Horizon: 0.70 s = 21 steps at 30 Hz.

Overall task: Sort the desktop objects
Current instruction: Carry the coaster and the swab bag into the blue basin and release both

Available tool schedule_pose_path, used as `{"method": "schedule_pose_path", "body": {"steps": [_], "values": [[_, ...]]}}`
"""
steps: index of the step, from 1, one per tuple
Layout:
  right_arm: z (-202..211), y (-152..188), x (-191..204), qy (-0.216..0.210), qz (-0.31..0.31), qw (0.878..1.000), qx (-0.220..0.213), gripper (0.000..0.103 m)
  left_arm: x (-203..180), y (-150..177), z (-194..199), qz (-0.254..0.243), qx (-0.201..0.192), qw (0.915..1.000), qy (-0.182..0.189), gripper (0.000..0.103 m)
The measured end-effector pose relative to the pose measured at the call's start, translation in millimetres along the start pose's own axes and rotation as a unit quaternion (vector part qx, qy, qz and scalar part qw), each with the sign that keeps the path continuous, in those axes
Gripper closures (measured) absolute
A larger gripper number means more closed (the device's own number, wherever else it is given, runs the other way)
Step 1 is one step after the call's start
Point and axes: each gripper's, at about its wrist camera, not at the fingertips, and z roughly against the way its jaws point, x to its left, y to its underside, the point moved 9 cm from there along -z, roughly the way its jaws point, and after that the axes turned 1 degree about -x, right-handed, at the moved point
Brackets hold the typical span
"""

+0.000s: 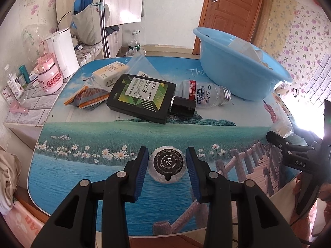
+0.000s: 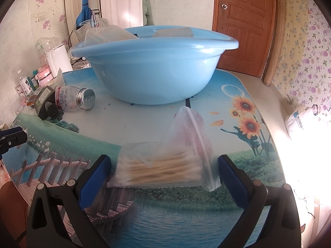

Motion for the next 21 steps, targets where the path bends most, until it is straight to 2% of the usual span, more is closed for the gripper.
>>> {"method": "schedule_pose_path", "body": {"steps": [2, 5, 6, 7, 8, 11, 15, 21], "values": [[-0.4, -0.4, 2.4, -0.003, 0.004, 1.0, 0.008, 0.0, 1.5, 0.2, 0.2, 0.001, 0.0, 1.0, -0.001, 0.066], [-1.4, -1.1, 5.5, -0.037, 0.034, 0.998, 0.024, 0.0, 3.3, -0.9, 1.6, 0.0, -0.001, 1.0, -0.003, 0.066], [0.6, -2.4, 6.3, -0.047, 0.045, 0.998, 0.017, 0.014, 4.1, -2.0, 2.6, 0.0, -0.003, 1.0, -0.004, 0.066], [4.2, -4.8, 7.0, -0.058, 0.053, 0.997, 0.009, 0.031, 5.1, -3.3, 3.5, -0.001, -0.004, 1.0, -0.004, 0.066], [4.7, -4.9, 5.8, -0.069, 0.052, 0.996, 0.017, 0.035, 5.6, -4.5, 4.1, -0.001, -0.005, 1.0, -0.005, 0.066], [12.1, -5.6, 1.5, -0.105, 0.038, 0.993, 0.025, 0.036, 7.0, -9.9, 6.3, -0.002, -0.009, 0.9999, -0.006, 0.066], [44.7, -23.8, -11.0, -0.087, 0.065, 0.994, -0.012, 0.036, 3.2, -24.0, 14.4, -0.005, -0.019, 0.9998, 0.004, 0.066], [94.8, -66.8, -24.7, -0.095, 0.063, 0.992, -0.048, 0.036, -18.5, -59.8, 29.1, -0.024, -0.042, 0.9985, 0.027, 0.066]]}}
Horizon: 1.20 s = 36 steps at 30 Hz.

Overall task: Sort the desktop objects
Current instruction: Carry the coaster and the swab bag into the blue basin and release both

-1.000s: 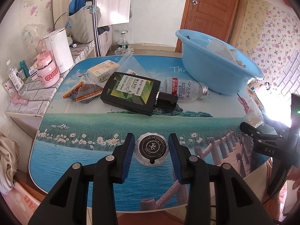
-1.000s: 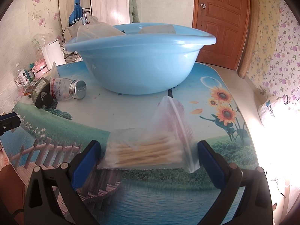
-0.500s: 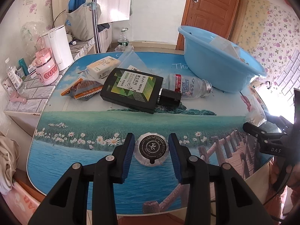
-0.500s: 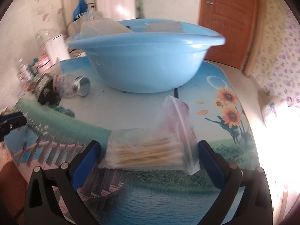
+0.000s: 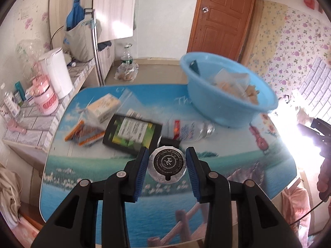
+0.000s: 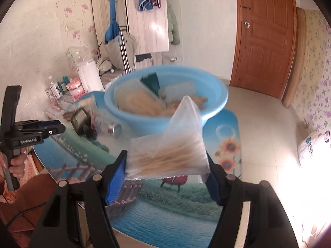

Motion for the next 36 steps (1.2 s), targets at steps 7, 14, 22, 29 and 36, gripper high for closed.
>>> {"method": "schedule_pose_path", "body": {"steps": [7, 14, 22, 29, 36], "values": [[-1.9, -42.1, -7.5, -0.022, -0.006, 1.0, -0.008, 0.036, -41.0, -50.5, -5.0, -0.043, -0.035, 0.998, 0.029, 0.066], [-39.9, -70.4, -17.4, -0.029, 0.0, 1.0, 0.009, 0.036, -89.0, -97.8, -32.3, -0.072, -0.051, 0.9925, 0.084, 0.066], [-62.4, -74.8, -26.3, -0.021, 0.018, 0.999, 0.026, 0.036, -120.2, -129.7, -71.5, -0.11, -0.047, 0.9869, 0.108, 0.055], [-75.4, -80.5, -25.3, -0.028, 0.016, 0.999, 0.029, 0.035, -115.1, -131.5, -66.0, -0.116, -0.058, 0.9855, 0.11, 0.03], [-92.4, -90.1, -7.7, -0.041, 0.036, 0.998, 0.033, 0.034, -85.2, -122.7, -44.3, -0.107, -0.075, 0.9874, 0.089, 0.019]]}}
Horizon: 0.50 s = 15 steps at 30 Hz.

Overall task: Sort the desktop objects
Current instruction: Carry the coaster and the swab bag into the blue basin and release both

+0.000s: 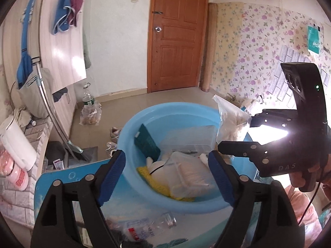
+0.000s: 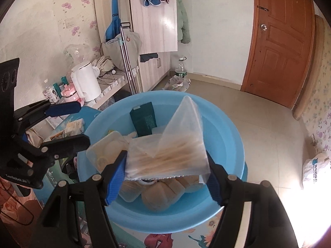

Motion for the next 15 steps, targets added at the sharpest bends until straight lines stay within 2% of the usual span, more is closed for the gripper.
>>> {"method": "schedule_pose_path", "body": {"steps": [2, 3, 7, 8, 9, 10, 15], "values": [[-3.4, -2.9, 10.0, -0.019, 0.007, 1.0, 0.005, 0.033, 10.2, 5.4, 5.2, 0.017, 0.004, 0.9998, -0.006, 0.018], [-6.2, -2.9, 14.2, -0.021, 0.008, 1.0, 0.011, 0.029, 14.4, 9.2, 7.6, 0.022, 0.006, 0.9997, -0.008, 0.018], [-8.6, -2.4, 19.9, -0.01, 0.02, 1.0, 0.015, 0.024, 29.7, 19.8, 17.4, 0.031, 0.005, 0.9992, -0.026, 0.014], [-8.0, -2.6, 18.6, -0.001, 0.022, 1.0, 0.015, 0.017, 33.9, 22.5, 20.3, 0.035, 0.005, 0.999, -0.029, 0.013], [-7.0, -4.0, 17.3, 0.011, 0.023, 1.0, 0.013, 0.006, 38.6, 25.6, 23.4, 0.038, 0.005, 0.9987, -0.034, 0.013], [-4.3, -6.2, 15.5, 0.016, 0.023, 1.0, 0.006, 0.003, 42.3, 28.6, 25.8, 0.039, 0.006, 0.9985, -0.038, 0.013], [13.9, -17.0, 9.2, 0.027, 0.008, 0.999, -0.021, 0.002, 65.2, 42.8, 38.9, 0.042, 0.014, 0.9969, -0.066, 0.012]]}}
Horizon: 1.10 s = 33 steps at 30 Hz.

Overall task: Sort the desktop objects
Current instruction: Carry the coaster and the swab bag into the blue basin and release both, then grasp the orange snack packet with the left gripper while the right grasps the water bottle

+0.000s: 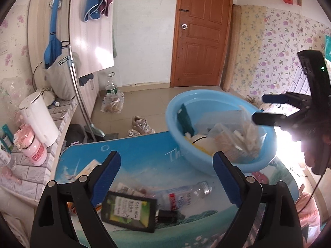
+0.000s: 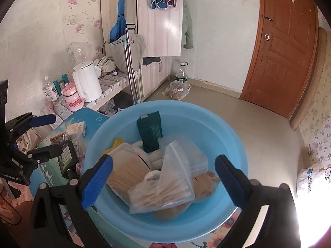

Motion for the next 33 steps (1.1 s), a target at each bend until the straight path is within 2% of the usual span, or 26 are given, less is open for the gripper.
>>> {"method": "schedule_pose_path", "body": {"steps": [7, 15, 21, 28, 33], "values": [[34.4, 10.7, 8.4, 0.01, -0.019, 0.999, -0.043, 0.0, 41.0, 22.2, 13.8, 0.036, 0.012, 0.9987, -0.035, 0.012], [40.4, 31.2, 35.6, -0.016, -0.048, 0.998, -0.038, 0.0, 72.4, 50.4, 21.1, 0.043, 0.033, 0.9959, -0.072, 0.012], [37.7, 45.3, 63.7, -0.032, -0.069, 0.996, -0.037, 0.0, 87.6, 70.0, 21.5, 0.052, 0.048, 0.9938, -0.086, 0.012], [27.5, 73.5, 88.5, -0.044, -0.121, 0.991, -0.02, 0.0, 81.8, 86.1, 8.9, 0.046, 0.069, 0.9945, -0.065, 0.011], [1.2, 96.8, 108.8, -0.052, -0.137, 0.989, 0.019, 0.0, 72.1, 95.8, -2.2, 0.014, 0.08, 0.9955, -0.048, 0.007]]}}
